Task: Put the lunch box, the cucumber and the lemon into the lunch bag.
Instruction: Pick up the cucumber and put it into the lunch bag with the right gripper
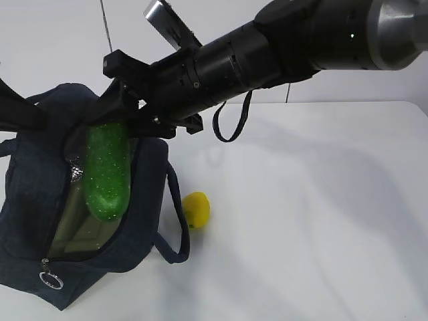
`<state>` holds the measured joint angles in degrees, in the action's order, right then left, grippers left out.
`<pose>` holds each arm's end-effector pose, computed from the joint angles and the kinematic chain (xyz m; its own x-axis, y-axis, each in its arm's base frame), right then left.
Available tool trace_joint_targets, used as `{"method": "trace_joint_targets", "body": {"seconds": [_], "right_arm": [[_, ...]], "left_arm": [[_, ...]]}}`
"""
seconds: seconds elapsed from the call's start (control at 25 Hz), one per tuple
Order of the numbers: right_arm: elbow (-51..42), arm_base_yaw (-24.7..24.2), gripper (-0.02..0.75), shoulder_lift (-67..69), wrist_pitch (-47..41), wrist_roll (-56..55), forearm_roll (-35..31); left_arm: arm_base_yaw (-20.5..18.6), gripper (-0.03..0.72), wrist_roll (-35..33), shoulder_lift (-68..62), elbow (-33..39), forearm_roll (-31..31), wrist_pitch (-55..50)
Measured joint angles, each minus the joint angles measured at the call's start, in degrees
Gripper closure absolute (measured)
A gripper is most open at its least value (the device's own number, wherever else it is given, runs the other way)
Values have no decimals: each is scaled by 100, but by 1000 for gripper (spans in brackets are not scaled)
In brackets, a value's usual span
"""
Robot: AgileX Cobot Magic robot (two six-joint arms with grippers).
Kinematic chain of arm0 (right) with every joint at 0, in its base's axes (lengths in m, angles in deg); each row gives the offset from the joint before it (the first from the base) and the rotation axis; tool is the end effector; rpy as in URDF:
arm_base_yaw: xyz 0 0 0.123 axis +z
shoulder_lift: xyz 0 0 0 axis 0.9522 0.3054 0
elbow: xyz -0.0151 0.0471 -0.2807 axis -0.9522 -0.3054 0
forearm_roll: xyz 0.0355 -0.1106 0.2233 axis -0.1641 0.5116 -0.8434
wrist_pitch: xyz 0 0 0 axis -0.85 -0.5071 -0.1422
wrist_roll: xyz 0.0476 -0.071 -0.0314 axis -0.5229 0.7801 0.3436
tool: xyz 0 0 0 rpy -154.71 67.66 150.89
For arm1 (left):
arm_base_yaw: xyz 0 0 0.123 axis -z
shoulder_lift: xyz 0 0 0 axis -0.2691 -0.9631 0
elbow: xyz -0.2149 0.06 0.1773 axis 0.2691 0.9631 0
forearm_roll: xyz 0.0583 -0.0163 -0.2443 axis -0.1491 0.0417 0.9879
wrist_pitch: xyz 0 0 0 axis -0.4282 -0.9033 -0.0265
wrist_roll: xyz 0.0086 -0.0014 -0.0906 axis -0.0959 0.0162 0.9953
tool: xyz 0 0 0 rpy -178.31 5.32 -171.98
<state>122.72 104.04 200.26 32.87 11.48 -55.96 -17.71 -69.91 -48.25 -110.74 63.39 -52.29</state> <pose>0.3403 0.2842 0.2626 -0.9061 -0.0806 -0.4154 -0.4027 0.4660 0.7878 0.2646 -0.0509 0.2896 -0.8667 -0.0419 -0.4970 0.2960 0.7588 -0.5802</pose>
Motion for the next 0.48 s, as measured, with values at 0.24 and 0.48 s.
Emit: {"method": "trace_joint_targets", "body": {"seconds": [0.24, 0.48], "right_arm": [[0, 0, 391, 156, 1, -34, -13], [0, 0, 391, 398, 79, -44, -197]], "left_arm": [[0, 687, 0, 0, 0, 0, -12], [0, 687, 0, 0, 0, 13, -12]]}}
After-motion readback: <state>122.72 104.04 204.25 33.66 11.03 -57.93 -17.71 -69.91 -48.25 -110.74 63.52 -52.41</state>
